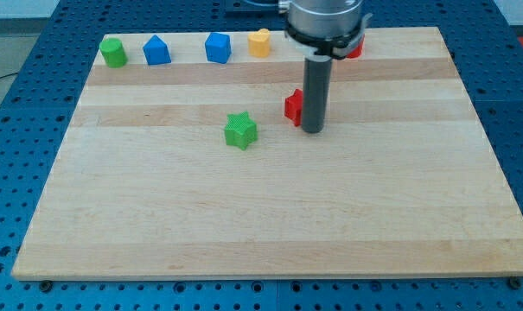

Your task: Move the red star to the top right of the board

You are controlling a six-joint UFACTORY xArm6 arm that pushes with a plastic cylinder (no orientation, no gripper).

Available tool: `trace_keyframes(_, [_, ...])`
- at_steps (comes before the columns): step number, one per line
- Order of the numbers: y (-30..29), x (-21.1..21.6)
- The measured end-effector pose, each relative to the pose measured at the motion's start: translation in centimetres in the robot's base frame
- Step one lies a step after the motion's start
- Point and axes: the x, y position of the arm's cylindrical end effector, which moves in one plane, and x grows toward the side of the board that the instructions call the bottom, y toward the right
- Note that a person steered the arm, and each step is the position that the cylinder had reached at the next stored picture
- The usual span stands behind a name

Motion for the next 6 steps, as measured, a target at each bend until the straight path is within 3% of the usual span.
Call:
trace_keyframes(1, [0.0,-0.9])
trace_keyframes(2, [-2.9,1.3])
trace_keyframes(3, [-6.2,0.2])
trace_keyframes(4, [-0.4,-1.0])
trace_keyframes(5, [3.3,-5.3])
trace_keyframes(6, [2.8,-2.4])
